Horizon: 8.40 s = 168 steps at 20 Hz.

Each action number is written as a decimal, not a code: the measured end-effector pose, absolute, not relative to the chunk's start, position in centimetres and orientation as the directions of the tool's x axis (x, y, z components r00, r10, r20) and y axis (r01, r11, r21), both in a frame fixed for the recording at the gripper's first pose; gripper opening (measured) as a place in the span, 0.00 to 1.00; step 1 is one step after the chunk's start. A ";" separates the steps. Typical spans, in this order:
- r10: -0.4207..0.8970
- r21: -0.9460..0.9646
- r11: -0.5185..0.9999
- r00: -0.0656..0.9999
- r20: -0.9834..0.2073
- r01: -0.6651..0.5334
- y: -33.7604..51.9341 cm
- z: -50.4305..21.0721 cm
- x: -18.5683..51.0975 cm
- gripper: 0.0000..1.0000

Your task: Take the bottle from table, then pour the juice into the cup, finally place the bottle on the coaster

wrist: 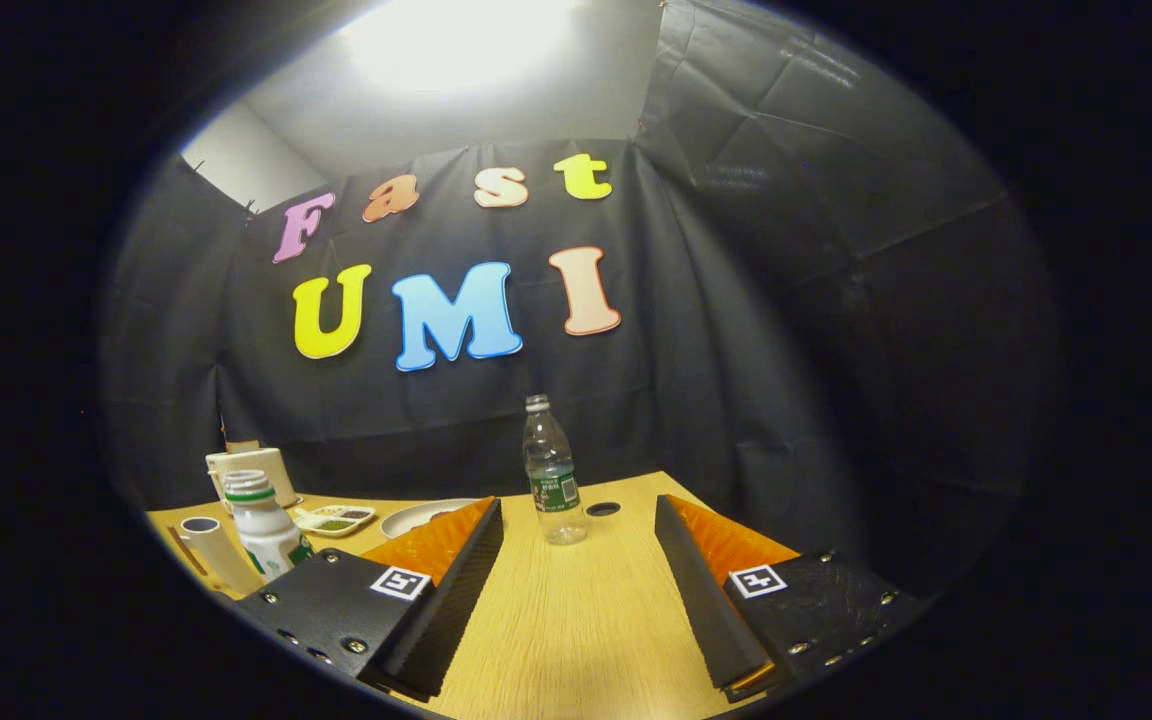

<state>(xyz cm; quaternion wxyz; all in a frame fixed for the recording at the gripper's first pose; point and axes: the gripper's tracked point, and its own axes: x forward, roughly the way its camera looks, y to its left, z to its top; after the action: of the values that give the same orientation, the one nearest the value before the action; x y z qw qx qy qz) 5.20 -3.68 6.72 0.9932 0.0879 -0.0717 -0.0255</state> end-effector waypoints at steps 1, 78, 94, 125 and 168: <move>-0.062 0.173 0.984 0.987 0.150 0.036 -3.7 7.6 4.8 0.93; 0.094 -0.206 0.971 0.988 -0.124 -0.118 17.0 -0.3 3.5 0.68; 0.036 -0.554 0.831 0.998 -0.056 -0.061 21.5 5.0 4.5 0.68; 0.020 -0.986 0.050 0.987 0.160 0.159 27.7 8.3 4.3 0.68; 0.122 -0.916 -0.241 0.947 0.299 0.320 29.6 9.4 4.2 0.68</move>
<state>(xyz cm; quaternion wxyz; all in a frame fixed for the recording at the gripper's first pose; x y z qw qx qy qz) 4.24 29.56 9.40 0.5996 -0.7834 -0.1412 -0.0825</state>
